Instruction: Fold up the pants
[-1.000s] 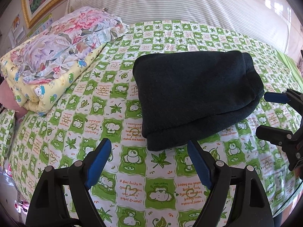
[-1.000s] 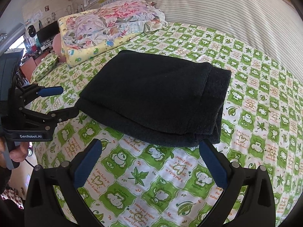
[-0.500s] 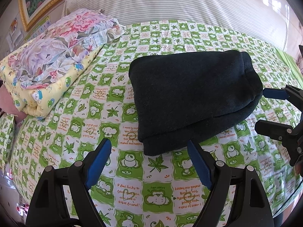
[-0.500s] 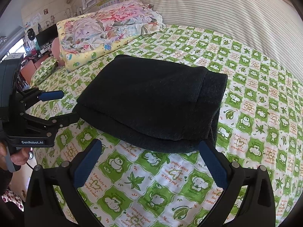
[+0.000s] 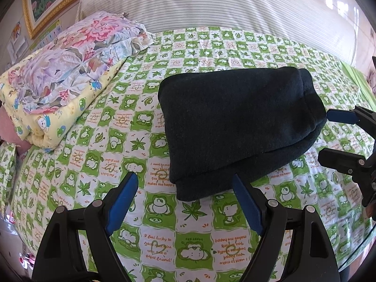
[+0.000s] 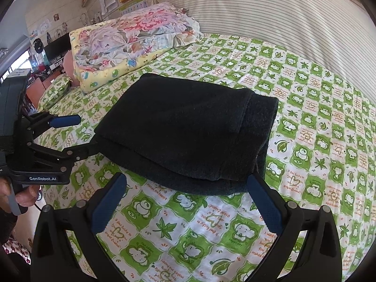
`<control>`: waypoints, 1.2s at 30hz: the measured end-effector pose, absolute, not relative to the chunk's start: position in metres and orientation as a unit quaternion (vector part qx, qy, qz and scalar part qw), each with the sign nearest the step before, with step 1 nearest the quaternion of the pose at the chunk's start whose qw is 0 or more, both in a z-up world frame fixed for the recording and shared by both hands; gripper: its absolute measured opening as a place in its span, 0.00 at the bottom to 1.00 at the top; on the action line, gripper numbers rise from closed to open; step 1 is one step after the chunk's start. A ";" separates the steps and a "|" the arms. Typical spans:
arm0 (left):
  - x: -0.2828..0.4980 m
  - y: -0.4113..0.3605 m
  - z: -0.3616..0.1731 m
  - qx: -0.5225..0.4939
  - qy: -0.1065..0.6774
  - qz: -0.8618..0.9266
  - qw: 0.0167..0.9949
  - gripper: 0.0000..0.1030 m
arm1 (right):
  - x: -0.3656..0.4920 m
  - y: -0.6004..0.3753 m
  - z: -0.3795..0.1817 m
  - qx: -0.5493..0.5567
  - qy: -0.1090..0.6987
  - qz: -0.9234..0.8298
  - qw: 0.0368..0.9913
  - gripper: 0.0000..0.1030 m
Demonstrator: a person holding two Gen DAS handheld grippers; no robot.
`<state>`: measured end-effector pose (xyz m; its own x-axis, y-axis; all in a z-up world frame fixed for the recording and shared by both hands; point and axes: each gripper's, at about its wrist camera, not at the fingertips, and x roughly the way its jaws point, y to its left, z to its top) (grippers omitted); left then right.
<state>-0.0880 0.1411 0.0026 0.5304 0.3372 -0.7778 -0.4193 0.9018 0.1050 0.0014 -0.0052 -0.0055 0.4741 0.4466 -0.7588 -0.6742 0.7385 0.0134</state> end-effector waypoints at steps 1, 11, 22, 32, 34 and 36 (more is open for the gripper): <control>-0.088 0.142 0.003 -0.048 0.432 0.216 0.874 0.81 | 0.001 -0.005 -0.005 -0.146 0.391 0.332 0.846 0.99; -0.085 0.143 0.005 -0.042 0.429 0.224 0.874 0.81 | 0.002 -0.002 -0.003 -0.147 0.388 0.334 0.846 0.99; -0.083 0.146 0.008 -0.047 0.417 0.235 0.877 0.80 | 0.003 -0.003 -0.002 -0.145 0.387 0.334 0.847 0.99; -0.080 0.145 0.010 -0.048 0.419 0.231 0.877 0.80 | 0.003 -0.004 -0.001 -0.144 0.386 0.333 0.848 0.99; -0.079 0.145 0.010 -0.047 0.419 0.231 0.877 0.80 | 0.003 -0.004 0.000 -0.144 0.385 0.334 0.848 0.99; -0.079 0.145 0.011 -0.047 0.420 0.233 0.876 0.80 | 0.002 -0.004 0.001 -0.144 0.384 0.333 0.849 0.99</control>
